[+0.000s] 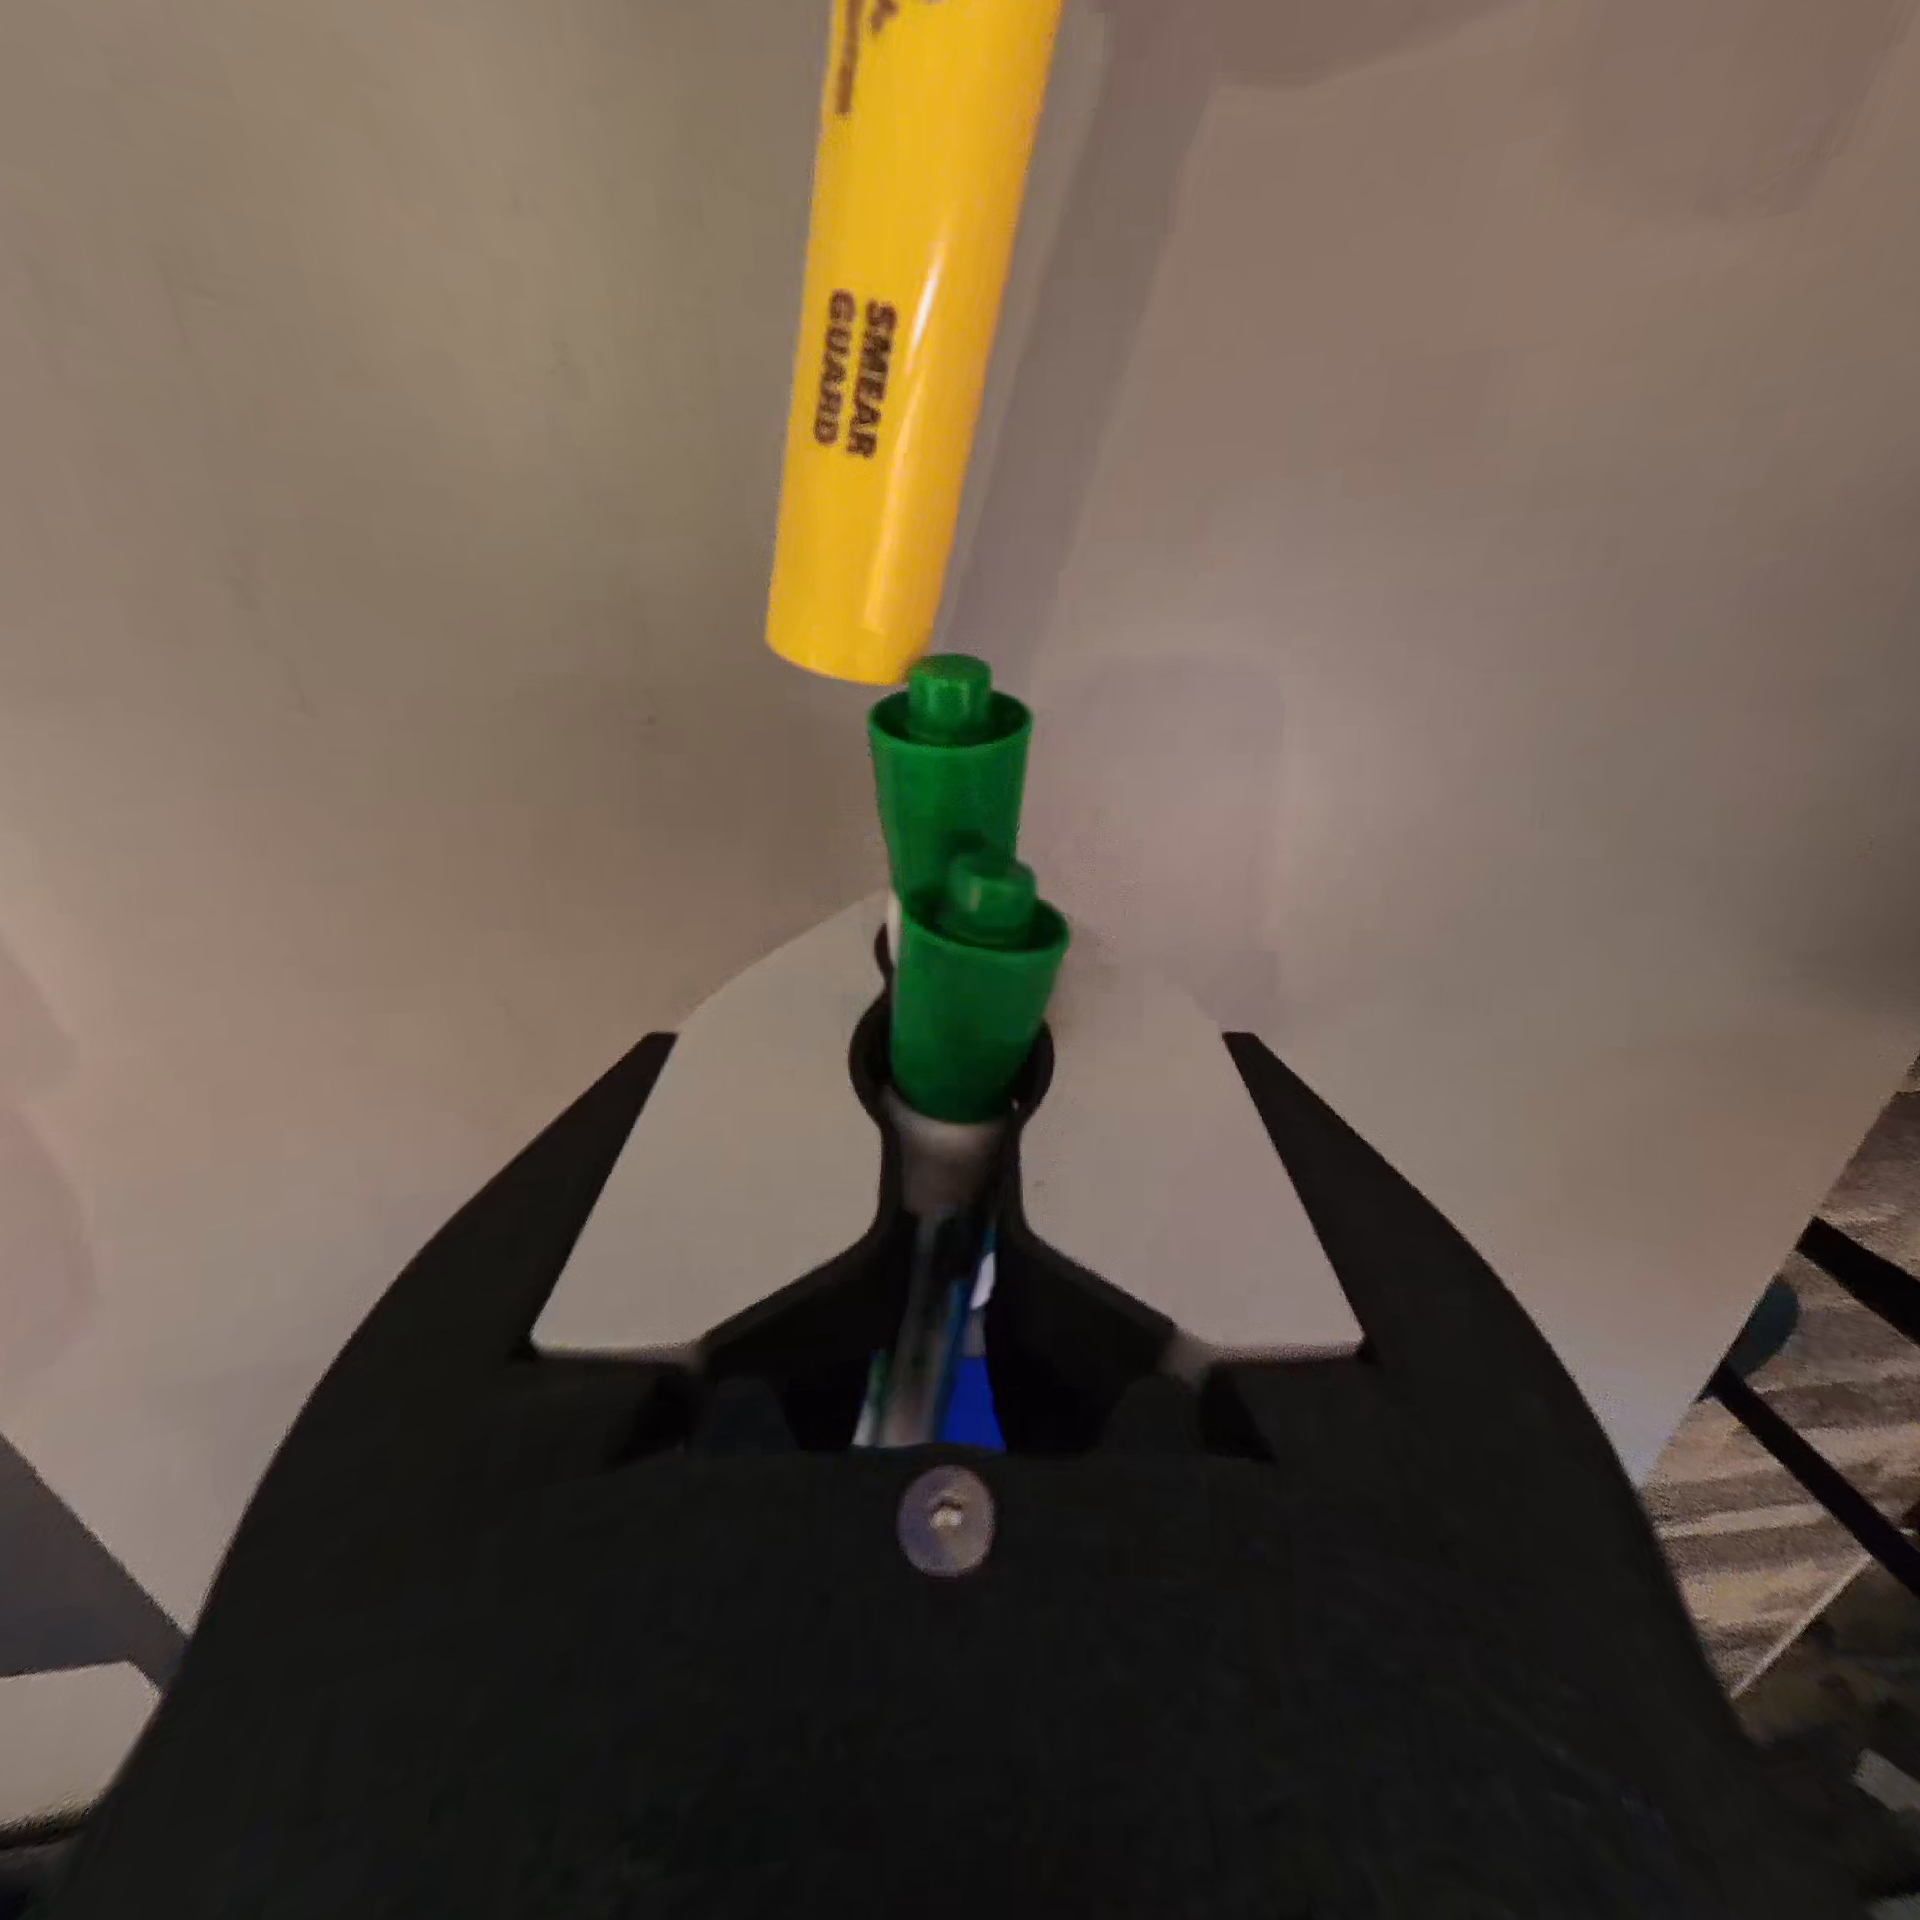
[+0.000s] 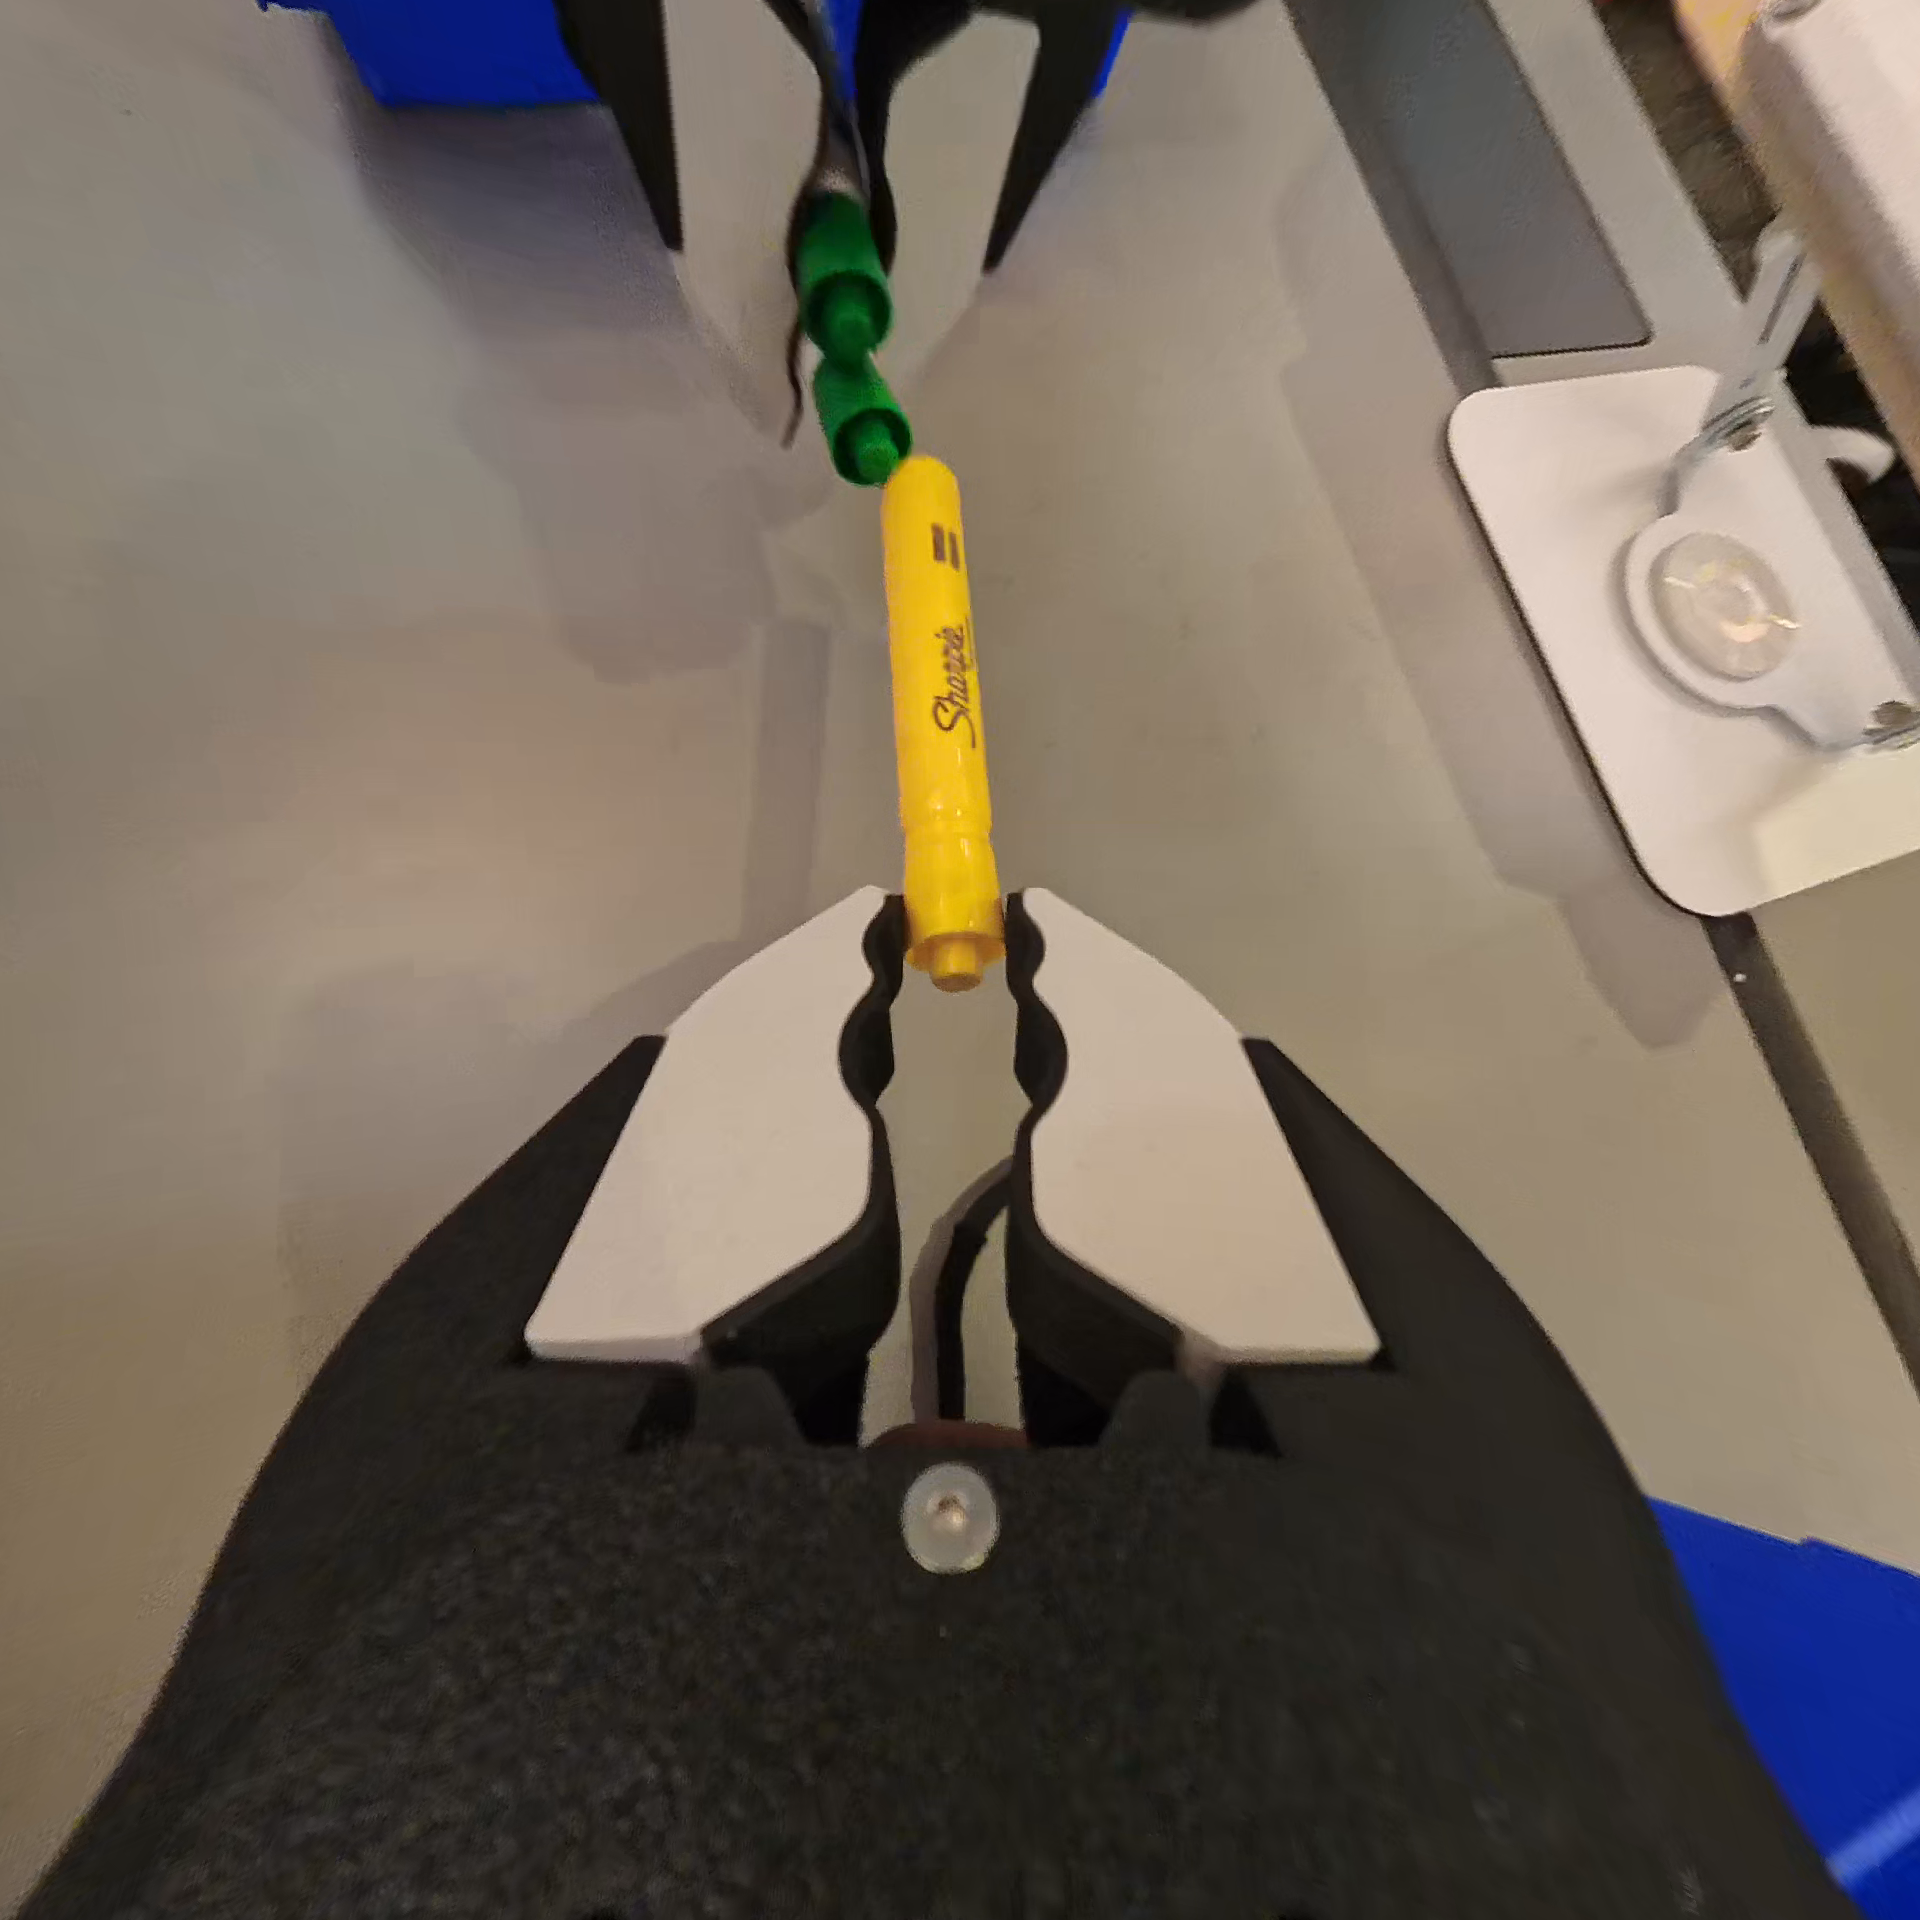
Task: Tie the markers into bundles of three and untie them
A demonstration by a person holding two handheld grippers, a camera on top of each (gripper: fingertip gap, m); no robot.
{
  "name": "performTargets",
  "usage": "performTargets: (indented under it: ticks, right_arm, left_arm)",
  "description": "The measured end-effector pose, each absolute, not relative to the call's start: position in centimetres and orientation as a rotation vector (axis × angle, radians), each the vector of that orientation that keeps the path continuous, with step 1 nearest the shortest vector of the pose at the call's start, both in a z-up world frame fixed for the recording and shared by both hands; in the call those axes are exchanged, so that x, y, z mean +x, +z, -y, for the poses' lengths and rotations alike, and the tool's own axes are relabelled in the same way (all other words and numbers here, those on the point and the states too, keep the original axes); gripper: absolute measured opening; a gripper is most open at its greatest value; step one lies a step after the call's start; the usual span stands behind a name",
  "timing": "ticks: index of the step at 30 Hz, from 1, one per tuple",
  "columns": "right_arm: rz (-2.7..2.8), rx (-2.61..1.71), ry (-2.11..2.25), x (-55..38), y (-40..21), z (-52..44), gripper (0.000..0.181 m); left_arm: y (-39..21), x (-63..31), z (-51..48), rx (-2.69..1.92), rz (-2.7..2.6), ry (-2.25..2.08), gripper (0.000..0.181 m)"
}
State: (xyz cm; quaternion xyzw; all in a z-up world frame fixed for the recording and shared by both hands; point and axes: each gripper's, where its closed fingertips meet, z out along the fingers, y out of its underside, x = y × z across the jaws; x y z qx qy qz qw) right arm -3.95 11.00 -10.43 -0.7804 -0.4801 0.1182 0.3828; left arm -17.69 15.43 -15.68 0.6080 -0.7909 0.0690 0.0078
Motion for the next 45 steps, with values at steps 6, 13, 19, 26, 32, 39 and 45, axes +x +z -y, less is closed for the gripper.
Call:
performTargets:
  ticks: [6, 13, 19, 26, 32, 39, 45]
  right_arm:
    - [1.155, -2.029, 0.325, -3.1, -10.8, -10.4, 0.018]
    - [1.072, -1.943, 0.374, -2.3, -7.8, -9.5, 0.018]
    - [1.057, -1.879, 0.465, -4.1, -6.6, -8.7, 0.018]
    - [1.120, -1.893, 0.464, -5.6, -7.6, -8.4, 0.018]
    - [1.056, -1.940, 0.457, -5.0, -8.7, -8.8, 0.018]
    - [0.859, -2.007, 0.412, -2.5, -9.9, -9.0, 0.018]
    - [0.760, -2.034, 0.297, -0.9, -10.4, -9.4, 0.018]
  left_arm:
    - [-17.1, -15.8, -15.8, 1.896, 2.494, 0.207, 0.014]
    - [-17.5, -15.0, -14.7, 1.835, 2.492, 0.241, 0.013]
    - [-17.7, -14.7, -13.2, 1.809, 2.486, 0.296, 0.013]
    - [-18.0, -15.2, -11.7, 1.739, 2.502, 0.270, 0.013]
    - [-19.0, -15.7, -11.9, 1.777, 2.466, 0.243, 0.013]
    - [-19.5, -15.3, -12.1, 1.932, 2.305, 0.378, 0.014]
    - [-18.7, -14.4, -13.3, 2.155, 2.241, 0.539, 0.041]
